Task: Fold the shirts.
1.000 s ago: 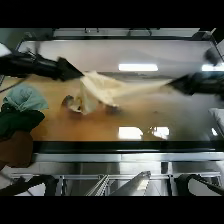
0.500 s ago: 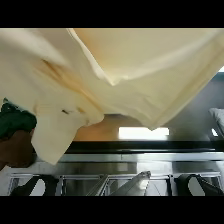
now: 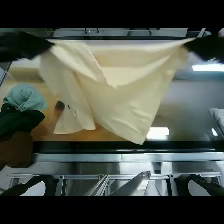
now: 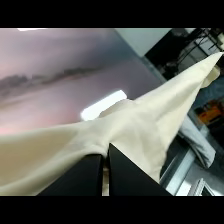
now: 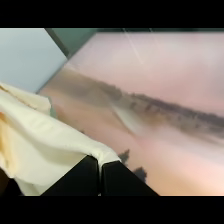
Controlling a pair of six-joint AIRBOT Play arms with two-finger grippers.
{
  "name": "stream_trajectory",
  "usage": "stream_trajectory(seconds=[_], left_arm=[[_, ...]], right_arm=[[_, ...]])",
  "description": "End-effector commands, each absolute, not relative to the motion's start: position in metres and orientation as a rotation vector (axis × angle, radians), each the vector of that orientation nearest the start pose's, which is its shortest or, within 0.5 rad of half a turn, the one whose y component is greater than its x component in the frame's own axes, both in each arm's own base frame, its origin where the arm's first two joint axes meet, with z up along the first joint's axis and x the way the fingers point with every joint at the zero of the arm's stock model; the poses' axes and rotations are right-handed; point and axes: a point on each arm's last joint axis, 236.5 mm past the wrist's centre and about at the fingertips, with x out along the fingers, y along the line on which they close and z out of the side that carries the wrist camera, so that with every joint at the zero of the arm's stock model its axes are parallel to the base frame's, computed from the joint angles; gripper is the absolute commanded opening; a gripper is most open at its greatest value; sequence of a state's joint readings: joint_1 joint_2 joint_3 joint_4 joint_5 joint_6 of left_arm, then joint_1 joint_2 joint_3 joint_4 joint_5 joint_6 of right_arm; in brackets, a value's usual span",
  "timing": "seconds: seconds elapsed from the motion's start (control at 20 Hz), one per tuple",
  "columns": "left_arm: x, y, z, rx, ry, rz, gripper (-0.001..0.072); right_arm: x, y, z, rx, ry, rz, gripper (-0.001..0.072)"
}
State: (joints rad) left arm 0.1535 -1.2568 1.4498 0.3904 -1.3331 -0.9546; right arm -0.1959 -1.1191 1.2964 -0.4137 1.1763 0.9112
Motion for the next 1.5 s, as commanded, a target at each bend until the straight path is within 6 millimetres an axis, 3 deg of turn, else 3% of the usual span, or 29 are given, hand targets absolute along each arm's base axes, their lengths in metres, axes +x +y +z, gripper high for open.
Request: stream_trajectory(seconds=[0.0,0.05,0.1,0.15,0.2,0.25,0.35,0.4,0.5,0.65,0.75,0.85,0.95,1.05,1.2,1.25,1.35,1.4,1.45], left_arm=[[0.470,-0.163,0.109,-0.408,0.862,-0.837,0.0071],[0.487,-0.159,0.087,-0.428,0.876,-0.809,0.0285],[0.503,-0.150,0.071,-0.445,0.886,-0.786,0.0507],[0.513,-0.139,0.067,-0.459,0.893,-0.781,0.0714],[0.519,-0.125,0.069,-0.469,0.900,-0.788,0.0713],[0.519,-0.110,0.075,-0.480,0.919,-0.797,0.0712],[0.498,-0.077,0.074,-0.503,1.056,-0.774,0.0711],[0.478,-0.063,0.063,-0.496,1.174,-0.745,0.0710],[0.434,-0.046,0.034,-0.489,1.394,-0.694,0.0710],[0.377,-0.056,-0.010,-0.502,1.592,-0.657,0.0709],[0.337,-0.055,-0.050,-0.404,1.733,-0.587,0.0709],[0.306,-0.046,-0.079,-0.271,1.850,-0.528,0.0710],[0.297,-0.044,-0.096,-0.177,1.884,-0.493,0.0710],[0.305,-0.049,-0.111,-0.107,1.836,-0.474,0.0710],[0.329,-0.055,-0.122,-0.004,1.738,-0.449,0.0710],[0.336,-0.059,-0.124,0.013,1.709,-0.448,0.0708],[0.341,-0.068,-0.126,0.039,1.680,-0.458,0.0690],[0.341,-0.072,-0.128,0.050,1.683,-0.468,0.0666],[0.337,-0.077,-0.132,0.060,1.700,-0.481,0.0437]], right_arm=[[0.466,0.132,0.108,0.426,0.777,0.661,0.0014],[0.483,0.126,0.078,0.456,0.808,0.612,0.0016],[0.493,0.118,0.056,0.489,0.840,0.578,0.0131],[0.498,0.109,0.043,0.521,0.870,0.561,0.0414],[0.495,0.099,0.036,0.553,0.904,0.561,0.0597],[0.488,0.087,0.034,0.578,0.932,0.566,0.0620],[0.464,0.059,0.025,0.635,1.035,0.552,0.0619],[0.445,0.048,0.013,0.653,1.119,0.536,0.0619],[0.402,0.045,-0.018,0.699,1.296,0.518,0.0618],[0.336,0.073,-0.068,0.788,1.505,0.533,0.0618],[0.306,0.095,-0.094,0.793,1.575,0.540,0.0618],[0.289,0.115,-0.113,0.758,1.614,0.530,0.0618],[0.290,0.140,-0.119,0.729,1.601,0.543,0.0618],[0.303,0.170,-0.114,0.743,1.537,0.576,0.0608],[0.319,0.201,-0.104,0.767,1.445,0.626,0.0261],[0.321,0.206,-0.100,0.783,1.428,0.636,0.0222],[0.325,0.209,-0.096,0.810,1.413,0.640,0.0220],[0.325,0.209,-0.096,0.811,1.413,0.640,0.0126],[0.325,0.209,-0.096,0.812,1.413,0.639,0.0015]])
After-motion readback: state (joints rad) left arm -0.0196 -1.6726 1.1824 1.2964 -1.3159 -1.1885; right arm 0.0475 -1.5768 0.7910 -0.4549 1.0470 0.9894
